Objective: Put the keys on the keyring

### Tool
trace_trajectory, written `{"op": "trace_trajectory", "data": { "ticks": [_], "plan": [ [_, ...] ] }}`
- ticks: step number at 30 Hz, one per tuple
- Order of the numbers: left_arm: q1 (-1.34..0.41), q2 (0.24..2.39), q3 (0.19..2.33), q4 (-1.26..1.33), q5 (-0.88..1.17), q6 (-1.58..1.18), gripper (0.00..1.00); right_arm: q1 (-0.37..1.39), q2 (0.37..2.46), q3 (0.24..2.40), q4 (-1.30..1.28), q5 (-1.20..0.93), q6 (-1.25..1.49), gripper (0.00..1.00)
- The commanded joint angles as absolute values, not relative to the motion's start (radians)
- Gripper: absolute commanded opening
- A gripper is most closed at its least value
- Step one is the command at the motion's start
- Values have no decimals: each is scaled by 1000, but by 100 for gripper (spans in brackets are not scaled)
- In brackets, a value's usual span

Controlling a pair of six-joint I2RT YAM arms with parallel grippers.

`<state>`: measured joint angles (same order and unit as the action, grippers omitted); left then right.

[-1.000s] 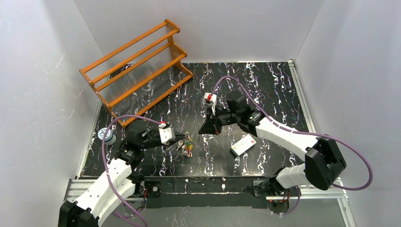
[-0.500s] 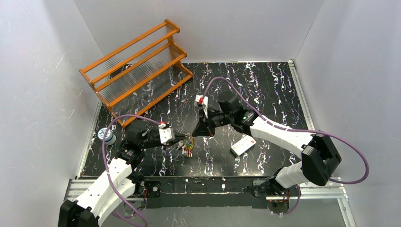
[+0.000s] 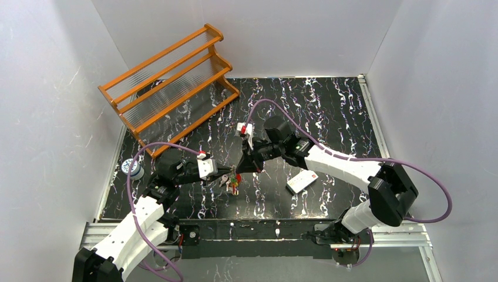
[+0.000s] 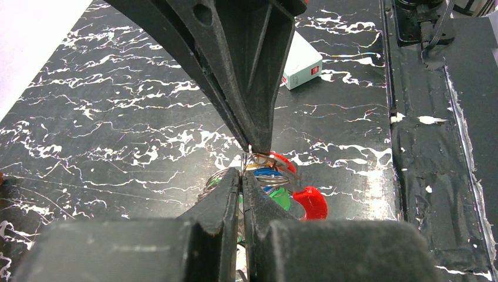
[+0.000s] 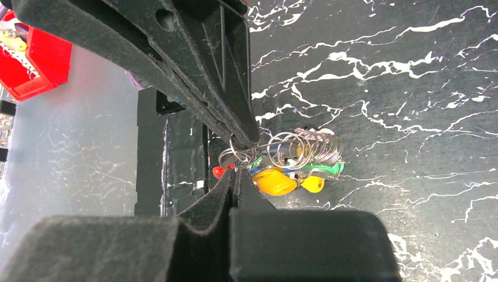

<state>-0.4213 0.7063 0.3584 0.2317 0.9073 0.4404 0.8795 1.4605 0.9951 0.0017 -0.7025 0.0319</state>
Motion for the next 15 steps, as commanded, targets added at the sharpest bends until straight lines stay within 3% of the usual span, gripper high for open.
{"op": "trace_trajectory", "data": {
  "ticks": [1,15],
  "plan": [
    [-426,705,391,261,946,436,0,886,1469,1063,14,-680,28,1],
    [-426,708,393,262,950,434,0,889,1460,1057,19,-608,57,1]
  ]
}}
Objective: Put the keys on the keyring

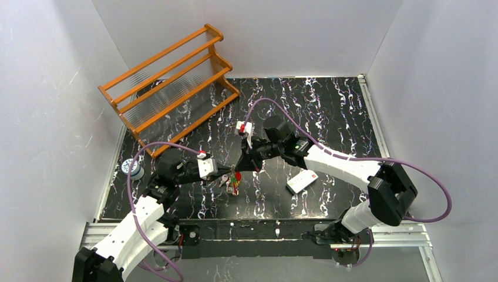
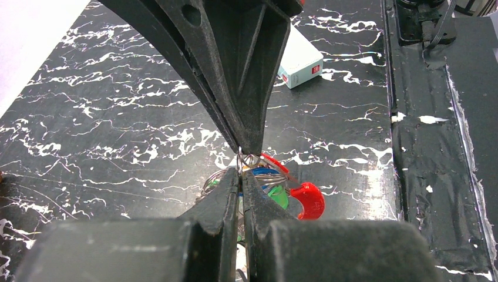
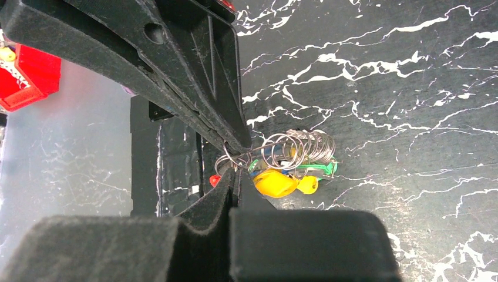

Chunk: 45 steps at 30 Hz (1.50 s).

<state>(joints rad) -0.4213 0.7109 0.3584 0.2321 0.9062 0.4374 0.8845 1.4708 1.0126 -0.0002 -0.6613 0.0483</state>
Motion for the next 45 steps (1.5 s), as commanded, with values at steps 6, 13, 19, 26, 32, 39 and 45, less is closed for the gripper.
{"op": "trace_trajectory", "data": {
  "ticks": [6,13,19,26,32,39,45],
  "plan": [
    [-428,706,393,262,951,435,0,889,1463,1053,6,-546,66,1],
    [-428,701,391,262,948,435,0,889,1484,1054,2,-537,74,1],
    [-428,700,390,262,947,435,0,889,1488,1049,2,-541,73,1],
    [-428,696,391,262,945,436,0,889,1448,1015,31,-547,62,36],
    [-428,692,390,262,941,438,0,890,1322,919,151,-517,8,70],
    [-429,690,389,265,946,439,0,889,1219,774,381,-560,-100,72],
    [-431,685,382,289,975,436,0,890,1205,672,578,-654,-174,72]
  ]
}}
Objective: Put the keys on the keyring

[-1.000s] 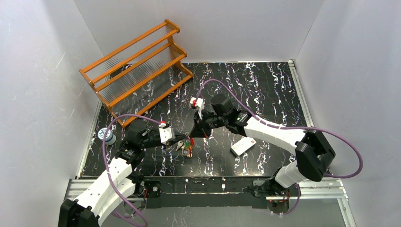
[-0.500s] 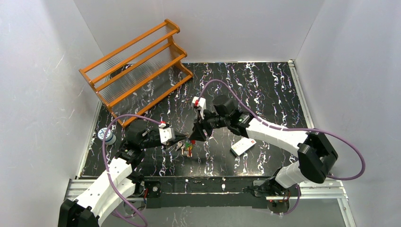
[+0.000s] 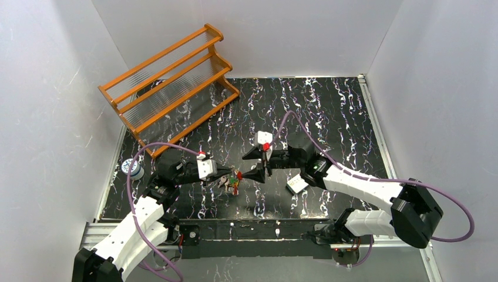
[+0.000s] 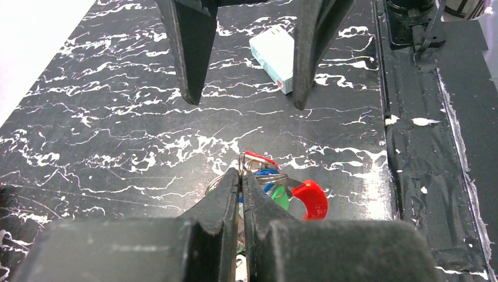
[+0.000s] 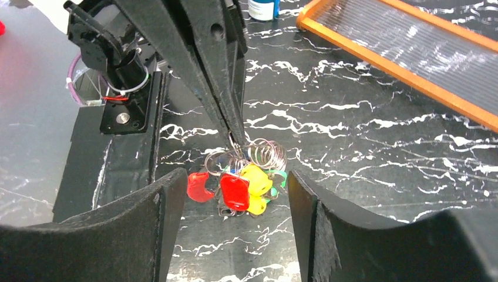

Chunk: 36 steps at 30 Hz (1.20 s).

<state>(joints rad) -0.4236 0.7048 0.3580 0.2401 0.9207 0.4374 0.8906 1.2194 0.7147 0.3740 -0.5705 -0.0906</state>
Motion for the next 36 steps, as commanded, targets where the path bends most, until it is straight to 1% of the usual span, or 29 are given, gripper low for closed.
{"op": "trace_trajectory", "data": {
  "ticks": [1,3,5,13,24,28,30,34,35,36],
  "plan": [
    [-431,684,381,292,981,436,0,889,1212,664,605,-669,-179,72],
    [-433,683,379,295,988,436,0,889,1229,659,643,-688,-177,70],
    [-434,682,379,298,991,436,0,889,1250,662,666,-708,-180,66],
    [-436,677,377,302,994,435,0,889,1331,687,739,-797,-151,39],
    [-437,676,376,305,997,435,0,889,1382,689,731,-757,-161,37],
    [-438,678,377,305,997,434,0,890,1395,697,736,-759,-159,30],
    [-439,677,376,305,997,433,0,889,1400,702,736,-760,-158,22],
    [-439,678,376,305,992,434,0,889,1399,708,735,-758,-157,4],
    [-439,680,376,305,992,433,0,889,1397,709,734,-756,-158,1],
    [-439,680,376,305,991,433,0,890,1395,709,731,-754,-160,1]
  ]
}}
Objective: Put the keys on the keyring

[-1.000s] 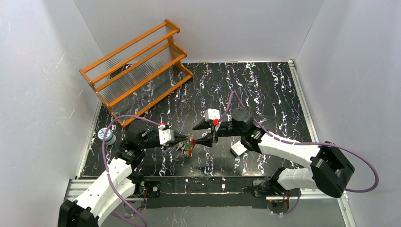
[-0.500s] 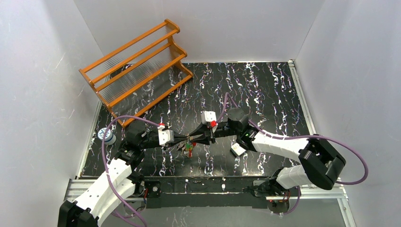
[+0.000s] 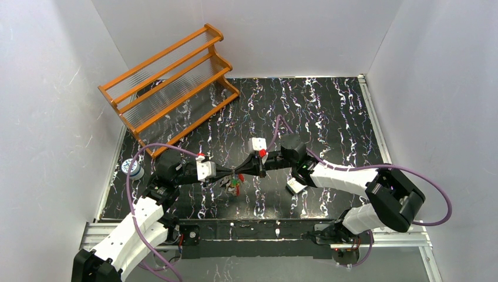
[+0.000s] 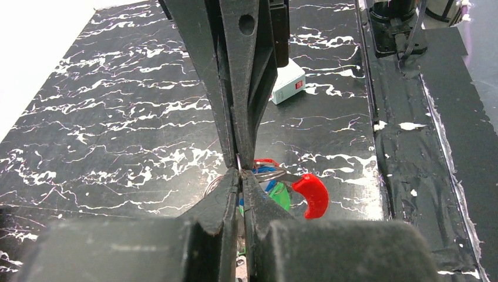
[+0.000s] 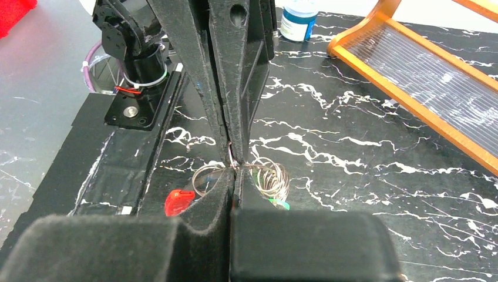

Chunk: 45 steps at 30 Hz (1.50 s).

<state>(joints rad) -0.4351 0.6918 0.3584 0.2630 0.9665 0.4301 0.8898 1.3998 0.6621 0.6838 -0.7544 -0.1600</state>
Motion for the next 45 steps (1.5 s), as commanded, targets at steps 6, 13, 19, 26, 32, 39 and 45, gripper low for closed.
{"op": "trace_trajectory", "data": {
  "ticks": [6,13,19,26,32,39,45],
  "plan": [
    [-439,668,377,292,952,431,18,890,1378,751,587,-723,-221,1],
    [-439,642,382,241,877,456,38,890,1376,915,170,-612,-361,1],
    [-439,658,398,202,830,463,38,909,1423,1038,-68,-529,-423,1],
    [-439,670,409,167,814,484,34,959,1514,1164,-268,-474,-484,1],
    [-439,690,412,161,838,488,30,973,1542,1211,-296,-494,-472,1],
    [-439,716,419,156,863,495,23,979,1548,1224,-282,-515,-451,1],
    [-439,741,425,155,882,488,24,982,1552,1228,-277,-522,-441,1]
  ]
}}
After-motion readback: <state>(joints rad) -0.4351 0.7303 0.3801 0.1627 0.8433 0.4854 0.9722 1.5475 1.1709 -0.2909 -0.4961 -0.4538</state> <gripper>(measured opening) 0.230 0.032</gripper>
